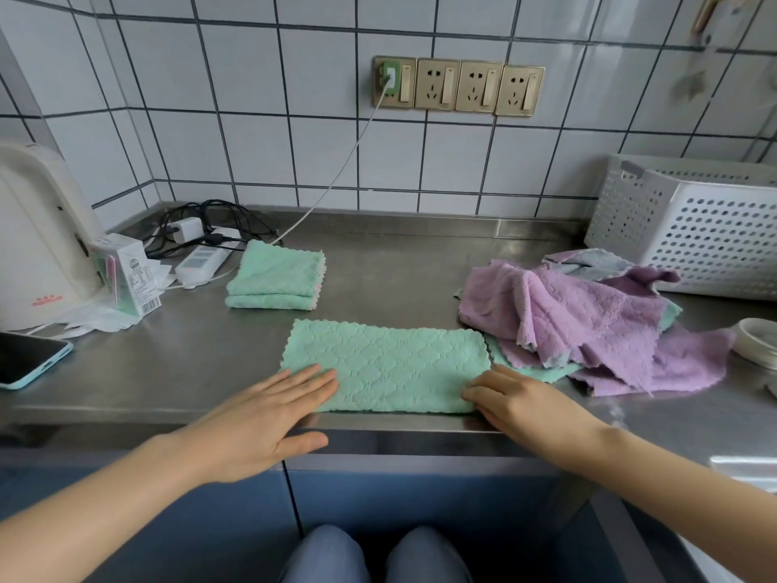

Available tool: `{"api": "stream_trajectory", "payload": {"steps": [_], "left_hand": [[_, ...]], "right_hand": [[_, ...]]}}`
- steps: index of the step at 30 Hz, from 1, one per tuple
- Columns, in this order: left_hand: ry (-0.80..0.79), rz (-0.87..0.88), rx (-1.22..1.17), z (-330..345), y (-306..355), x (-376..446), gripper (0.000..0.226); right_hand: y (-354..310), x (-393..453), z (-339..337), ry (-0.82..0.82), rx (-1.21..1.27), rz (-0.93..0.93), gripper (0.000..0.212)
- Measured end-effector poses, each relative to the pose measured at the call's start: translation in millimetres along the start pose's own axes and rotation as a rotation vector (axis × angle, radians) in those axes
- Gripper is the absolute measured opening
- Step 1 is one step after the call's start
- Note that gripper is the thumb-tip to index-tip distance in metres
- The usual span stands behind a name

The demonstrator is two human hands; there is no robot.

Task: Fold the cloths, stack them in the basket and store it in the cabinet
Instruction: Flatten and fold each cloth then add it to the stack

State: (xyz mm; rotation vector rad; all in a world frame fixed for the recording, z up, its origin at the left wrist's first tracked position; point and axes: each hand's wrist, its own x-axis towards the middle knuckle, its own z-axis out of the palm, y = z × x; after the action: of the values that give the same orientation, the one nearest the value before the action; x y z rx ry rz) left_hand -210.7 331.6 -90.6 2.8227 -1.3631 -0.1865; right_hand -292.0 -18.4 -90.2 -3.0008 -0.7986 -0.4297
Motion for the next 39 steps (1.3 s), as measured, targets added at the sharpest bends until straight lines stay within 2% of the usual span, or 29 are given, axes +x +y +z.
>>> {"api": "stream_trajectory", "payload": {"steps": [3, 4, 7, 9, 11, 13, 15, 17, 19, 21, 22, 24, 25, 28, 31, 33, 35, 36, 37, 39], "left_hand": [[0.068, -0.105, 0.021, -5, -1, 10, 0.095], [0.096, -0.14, -0.02, -8, 6, 14, 0.093], [0.206, -0.127, -0.236, -14, 49, 29, 0.07], [0.304, -0.121, -0.307, -10, 73, 39, 0.067], [0.395, -0.145, -0.388, -3, 84, 50, 0.055], [0.396, -0.102, -0.558, -2, 87, 55, 0.04], [0.356, -0.022, -0.758, -1, 83, 57, 0.054], [0.3, 0.068, -0.833, 0, 74, 55, 0.059], [0.221, 0.11, -0.805, 1, 57, 50, 0.067], [0.178, 0.057, -0.74, 2, 42, 46, 0.078], [0.181, 0.015, -0.794, 0, 37, 42, 0.071], [0.287, 0.029, -0.763, -2, 35, 35, 0.037], [0.298, 0.001, -0.812, -3, 35, 32, 0.035], [0.354, -0.08, -0.903, -4, 30, 25, 0.017], [0.421, -0.252, -1.093, -6, 19, 22, 0.022], [0.489, -0.319, -1.174, -10, 13, 20, 0.014], [0.551, -0.339, -1.148, -14, 8, 21, 0.013], [0.558, -0.372, -1.139, -14, 6, 25, 0.005], [0.533, -0.433, -1.168, -12, 1, 31, 0.006], [0.421, -0.592, -1.341, -15, -4, 46, 0.018]], "right_hand": [[-13, 16, -8, 0.096, 0.003, 0.078, 0.022], [-19, 22, -11, 0.12, 0.023, 0.088, 0.025], [-38, 40, -16, 0.112, 0.104, 0.077, 0.027], [-49, 47, -24, 0.093, 0.171, 0.085, 0.027], [-57, 49, -38, 0.119, 0.265, 0.074, 0.023], [-63, 45, -54, 0.125, 0.386, 0.027, 0.016], [-54, 40, -63, 0.101, 0.517, 0.096, 0.022], [-34, 36, -60, 0.129, 0.627, 0.26, 0.025], [-12, 29, -48, 0.152, 0.54, 0.324, 0.015], [-1, 22, -32, 0.05, 0.382, 0.292, 0.027], [-2, 19, -25, -0.011, 0.348, 0.257, 0.033], [-11, 19, -13, -0.052, 0.369, 0.146, 0.042], [-17, 21, -8, -0.034, 0.396, 0.077, 0.046], [-32, 32, 4, 0.057, 0.485, -0.045, 0.038], [-41, 40, 4, 0.124, 0.573, -0.083, 0.019], [-46, 47, 3, 0.106, 0.629, 0.009, 0.013], [-45, 62, 5, 0.064, 0.77, 0.228, 0.029], [-45, 73, 5, 0.059, 0.858, 0.367, 0.037], [-43, 84, 7, 0.047, 0.953, 0.508, 0.043], [-41, 106, 8, -0.023, 1.082, 0.748, 0.038]]}}
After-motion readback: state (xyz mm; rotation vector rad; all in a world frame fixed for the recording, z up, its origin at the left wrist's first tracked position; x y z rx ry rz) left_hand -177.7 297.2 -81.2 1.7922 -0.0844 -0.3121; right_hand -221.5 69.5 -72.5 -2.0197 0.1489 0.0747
